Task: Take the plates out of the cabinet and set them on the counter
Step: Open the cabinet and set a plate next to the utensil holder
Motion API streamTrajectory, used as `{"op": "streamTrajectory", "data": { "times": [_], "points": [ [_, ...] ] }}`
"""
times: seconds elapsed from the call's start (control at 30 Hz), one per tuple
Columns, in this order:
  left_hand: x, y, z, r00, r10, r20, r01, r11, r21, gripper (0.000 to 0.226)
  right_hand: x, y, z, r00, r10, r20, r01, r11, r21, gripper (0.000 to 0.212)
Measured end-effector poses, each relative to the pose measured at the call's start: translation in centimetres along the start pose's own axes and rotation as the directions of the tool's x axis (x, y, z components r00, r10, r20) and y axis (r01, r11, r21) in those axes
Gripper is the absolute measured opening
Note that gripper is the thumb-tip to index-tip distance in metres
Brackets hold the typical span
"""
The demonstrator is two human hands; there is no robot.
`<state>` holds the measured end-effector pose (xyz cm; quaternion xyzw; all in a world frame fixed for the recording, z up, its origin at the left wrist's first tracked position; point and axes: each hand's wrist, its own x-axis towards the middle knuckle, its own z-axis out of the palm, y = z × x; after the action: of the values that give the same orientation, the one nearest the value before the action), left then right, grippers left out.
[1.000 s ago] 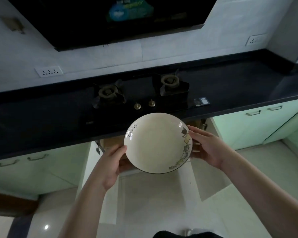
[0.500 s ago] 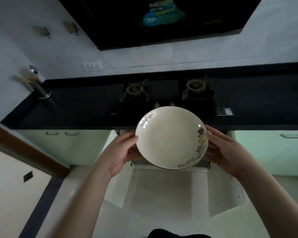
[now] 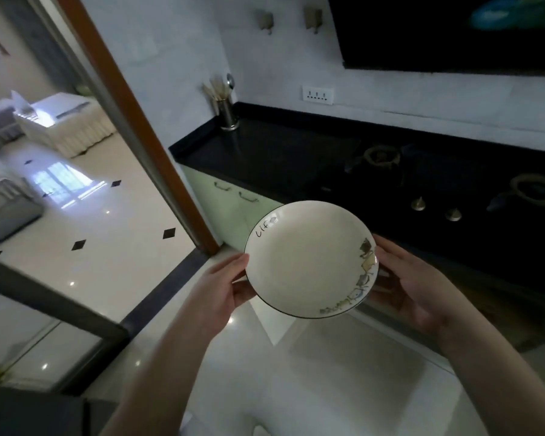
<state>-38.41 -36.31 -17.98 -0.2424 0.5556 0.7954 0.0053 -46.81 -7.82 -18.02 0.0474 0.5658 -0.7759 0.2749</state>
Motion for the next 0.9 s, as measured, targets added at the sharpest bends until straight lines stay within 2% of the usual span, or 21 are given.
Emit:
{"op": "streamTrajectory", "data": {
  "times": [0.17, 0.3, 0.43, 0.53, 0.7, 0.9],
  "points": [
    [0.7, 1.7, -7.8, 0.997, 0.048, -0.053, -0.051, 0.997, -0.056, 0.023, 4.8, 0.9, 7.5, 0.997, 0.039, 0.062, -0.035, 0.998, -0.058, 0.025],
    [1.2, 4.1, -14.9, 0.983, 0.065, -0.171, -0.076, 0.995, -0.059, 0.022, 9.2, 2.2, 15.1, 0.988, 0.06, 0.145, -0.042, 0.991, -0.125, 0.027],
    [2.1, 7.4, -21.8, 0.974, 0.09, -0.207, -0.108, 0.991, -0.076, 0.026, 12.7, 3.0, 23.2, 0.98, 0.074, 0.183, -0.046, 0.987, -0.151, 0.036],
    [3.6, 9.7, -25.8, 0.972, 0.088, -0.216, -0.108, 0.991, -0.08, 0.026, 14.8, 3.7, 27.8, 0.978, 0.055, 0.203, -0.021, 0.986, -0.165, 0.036],
    [7.1, 12.7, -30.7, 0.975, 0.052, -0.215, -0.072, 0.994, -0.085, 0.026, 18.6, 4.8, 32.6, 0.981, 0.069, 0.181, -0.034, 0.981, -0.19, 0.03],
    [14.2, 15.4, -33.3, 0.973, 0.043, -0.228, -0.057, 0.997, -0.058, 0.027, 25.6, 3.6, 35.6, 0.986, 0.067, 0.152, -0.041, 0.985, -0.165, 0.03]
  ]
}}
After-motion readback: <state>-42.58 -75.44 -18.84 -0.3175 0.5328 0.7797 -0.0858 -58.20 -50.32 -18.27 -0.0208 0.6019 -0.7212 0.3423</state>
